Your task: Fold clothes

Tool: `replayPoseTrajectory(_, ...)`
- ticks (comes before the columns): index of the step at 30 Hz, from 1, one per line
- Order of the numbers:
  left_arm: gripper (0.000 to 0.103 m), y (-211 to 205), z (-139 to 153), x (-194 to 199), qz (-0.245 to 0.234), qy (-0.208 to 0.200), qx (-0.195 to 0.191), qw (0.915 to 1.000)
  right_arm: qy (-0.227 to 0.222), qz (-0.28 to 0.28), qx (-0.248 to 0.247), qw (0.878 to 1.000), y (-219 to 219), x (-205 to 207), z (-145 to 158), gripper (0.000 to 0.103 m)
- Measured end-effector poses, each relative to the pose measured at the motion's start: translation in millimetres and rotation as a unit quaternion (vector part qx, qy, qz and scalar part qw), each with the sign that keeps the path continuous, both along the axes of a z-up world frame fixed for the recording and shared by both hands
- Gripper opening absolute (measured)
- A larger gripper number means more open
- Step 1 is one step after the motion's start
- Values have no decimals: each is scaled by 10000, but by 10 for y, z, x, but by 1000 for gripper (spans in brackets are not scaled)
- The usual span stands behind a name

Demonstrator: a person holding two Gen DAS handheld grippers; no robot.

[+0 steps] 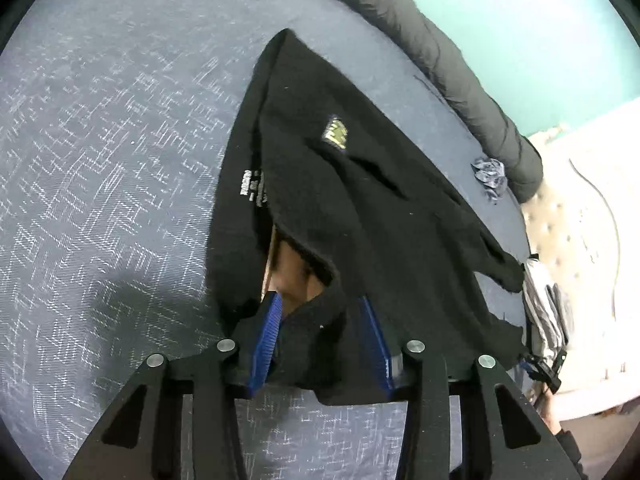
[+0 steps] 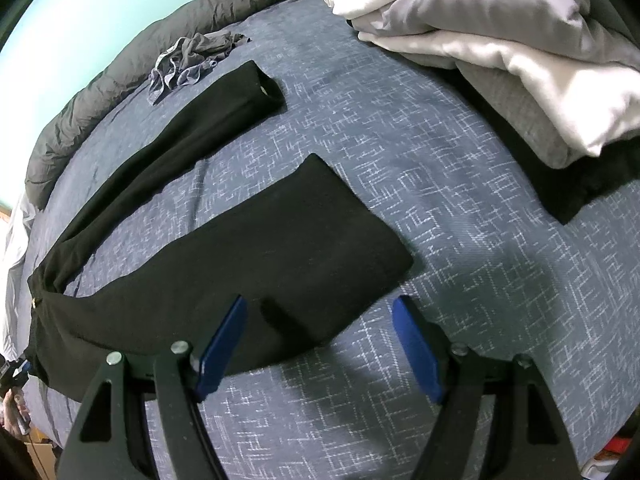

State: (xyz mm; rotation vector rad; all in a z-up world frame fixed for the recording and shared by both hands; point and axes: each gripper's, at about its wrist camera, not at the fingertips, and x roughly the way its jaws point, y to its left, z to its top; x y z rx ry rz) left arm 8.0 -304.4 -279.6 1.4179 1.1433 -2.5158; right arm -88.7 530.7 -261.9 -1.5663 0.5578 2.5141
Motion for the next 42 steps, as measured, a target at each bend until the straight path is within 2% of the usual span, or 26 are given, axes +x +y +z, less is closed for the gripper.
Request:
replayPoseTrajectory(4,44,28,55,-34,-84,222,126,9996,-10,10,-61,10000,15,-13,-3,76)
replayPoseTrajectory(9,44,24,89,10,-190,251,67,9995,-101,164,261,9995,-59,-73,-17,76)
replayPoseTrajectory(15,44,-106,70,26,125,174,5,9998,-53,-57,119,9999,22,-109,-27,76)
replayPoseTrajectory(24,44,-121,-16,-55,1,-53,-245,9997,-87,-21,155,9998,-17,-105,-59,76)
replayPoseTrajectory(25,41,-110,-28,-60,-43,-93,-272,9996,-87,-15,162,9998,-21,-108,-59,76)
replayPoseTrajectory(26,31,-99,-40,-65,-86,-133,-298,9994,-89,-8,168,9998,-26,-111,-59,76)
replayPoseTrajectory(30,5,-55,-88,-85,-260,-292,-404,9984,-88,15,185,9998,-36,-129,-42,76)
replayPoseTrajectory(42,3,-206,218,224,-313,-427,-911,9944,-107,12,232,9997,-8,-239,-77,76)
